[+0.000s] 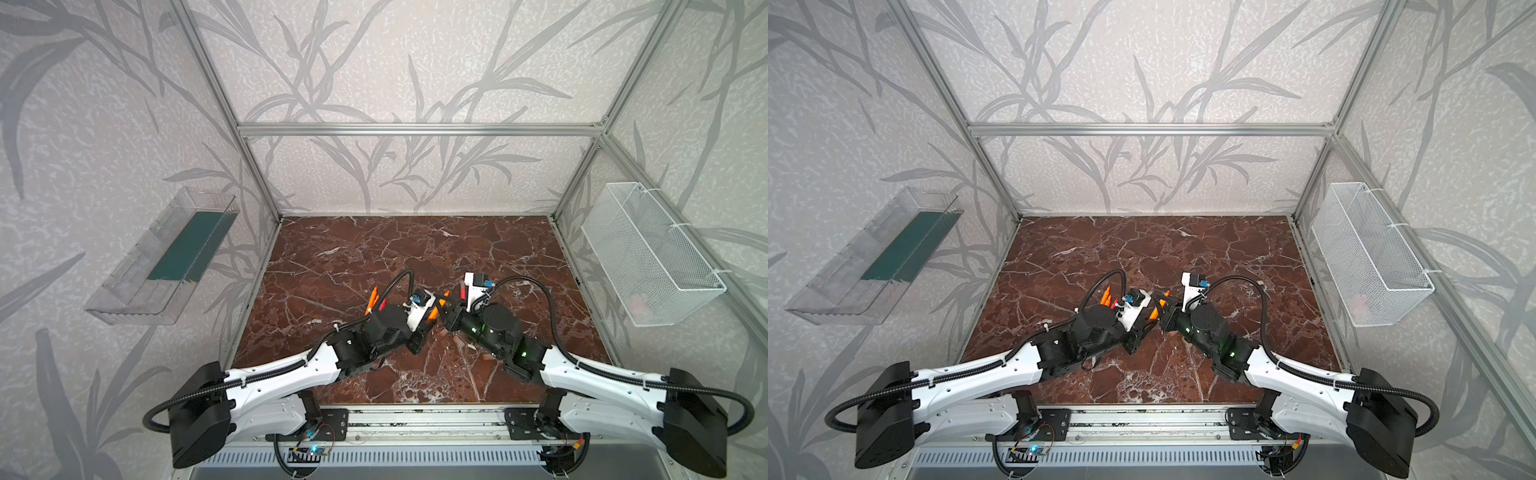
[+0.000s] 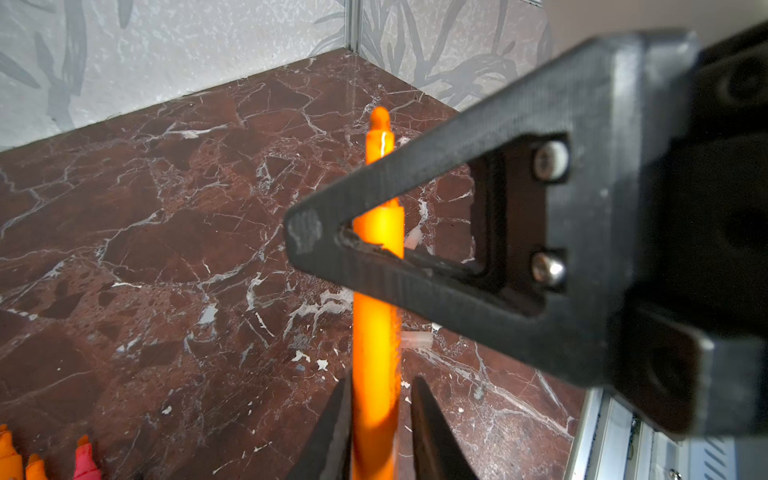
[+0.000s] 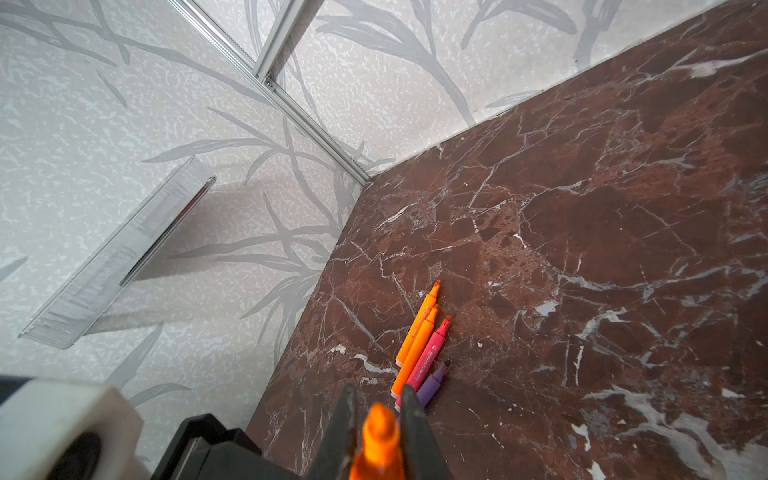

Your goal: Insert the pens into the pen caps

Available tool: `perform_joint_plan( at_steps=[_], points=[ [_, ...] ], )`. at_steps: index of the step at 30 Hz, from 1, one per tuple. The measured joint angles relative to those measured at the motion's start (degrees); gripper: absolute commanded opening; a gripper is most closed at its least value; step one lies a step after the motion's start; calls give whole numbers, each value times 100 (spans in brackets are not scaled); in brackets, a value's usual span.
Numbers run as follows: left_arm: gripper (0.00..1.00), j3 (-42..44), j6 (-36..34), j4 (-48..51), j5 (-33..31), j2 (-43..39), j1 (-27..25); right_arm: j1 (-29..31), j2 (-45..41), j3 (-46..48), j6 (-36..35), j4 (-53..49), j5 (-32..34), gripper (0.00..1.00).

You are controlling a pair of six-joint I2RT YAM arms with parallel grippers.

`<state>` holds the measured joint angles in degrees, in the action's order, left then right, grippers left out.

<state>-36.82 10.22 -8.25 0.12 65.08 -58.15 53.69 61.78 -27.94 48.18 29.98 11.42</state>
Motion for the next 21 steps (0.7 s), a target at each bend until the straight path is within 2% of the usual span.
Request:
perform_joint_plan(
  at_steps=[12, 17, 21],
  points=[
    [36, 240, -4, -380, -76, 0, 4, 48, 531, 120, 437, 863, -291, 0],
    [28, 310, 2, -544, -190, 2, 11, 96, 664, 120, 516, 1106, -361, 0],
    [28, 407, -7, -699, -258, 2, 15, 151, 715, 120, 566, 1237, -413, 0]
  ],
)
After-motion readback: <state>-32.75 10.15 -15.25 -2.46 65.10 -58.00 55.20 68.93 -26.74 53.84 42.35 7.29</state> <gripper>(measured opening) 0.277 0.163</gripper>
